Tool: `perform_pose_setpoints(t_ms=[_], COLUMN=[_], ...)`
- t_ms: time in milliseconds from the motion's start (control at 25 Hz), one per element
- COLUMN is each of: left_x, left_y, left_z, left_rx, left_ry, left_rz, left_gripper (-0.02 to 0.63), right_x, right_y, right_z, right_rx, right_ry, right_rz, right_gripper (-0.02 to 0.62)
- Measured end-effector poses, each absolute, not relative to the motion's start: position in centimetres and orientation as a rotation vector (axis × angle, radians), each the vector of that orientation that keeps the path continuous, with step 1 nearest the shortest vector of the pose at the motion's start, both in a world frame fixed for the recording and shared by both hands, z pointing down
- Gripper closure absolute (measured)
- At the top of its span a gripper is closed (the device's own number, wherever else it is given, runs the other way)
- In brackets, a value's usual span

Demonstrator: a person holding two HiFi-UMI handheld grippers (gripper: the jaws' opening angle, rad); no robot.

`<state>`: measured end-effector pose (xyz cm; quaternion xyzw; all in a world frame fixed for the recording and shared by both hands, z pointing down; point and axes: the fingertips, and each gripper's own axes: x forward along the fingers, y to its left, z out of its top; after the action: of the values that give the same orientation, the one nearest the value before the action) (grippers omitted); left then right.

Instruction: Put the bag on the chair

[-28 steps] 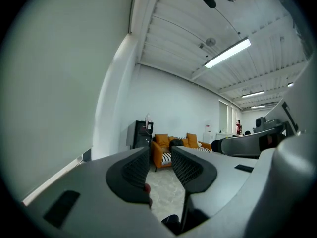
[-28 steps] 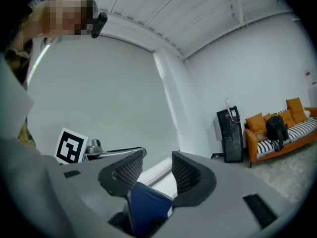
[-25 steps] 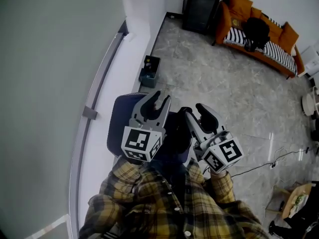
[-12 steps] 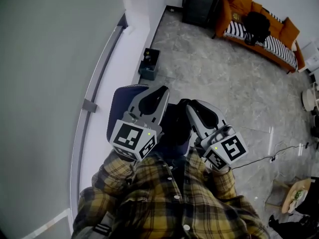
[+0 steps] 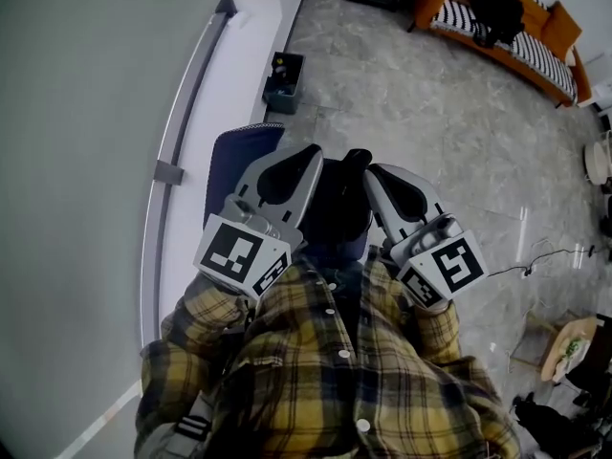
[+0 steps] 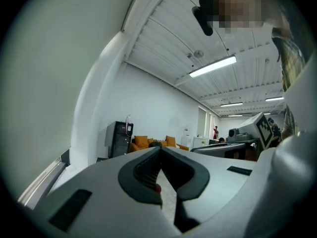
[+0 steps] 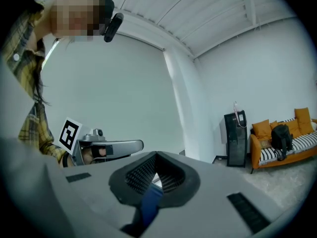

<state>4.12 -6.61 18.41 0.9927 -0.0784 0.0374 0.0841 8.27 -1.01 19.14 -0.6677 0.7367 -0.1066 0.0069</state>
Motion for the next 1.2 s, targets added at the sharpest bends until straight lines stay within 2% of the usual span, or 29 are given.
perform_pose_setpoints(t_ms=[1200], left_x=[3.9], left_y=[-5.4], left_z=[19.8], left_rx=[3.009], left_ry=[-0.2], left_rz=[0.197], left_gripper=[0.586], right_x=[7.8], right_y=[-0.3], right_z=[21.7], right_rx=[-2.063], right_ry=[2.359], right_rz=[-0.444], right_gripper=[0.578])
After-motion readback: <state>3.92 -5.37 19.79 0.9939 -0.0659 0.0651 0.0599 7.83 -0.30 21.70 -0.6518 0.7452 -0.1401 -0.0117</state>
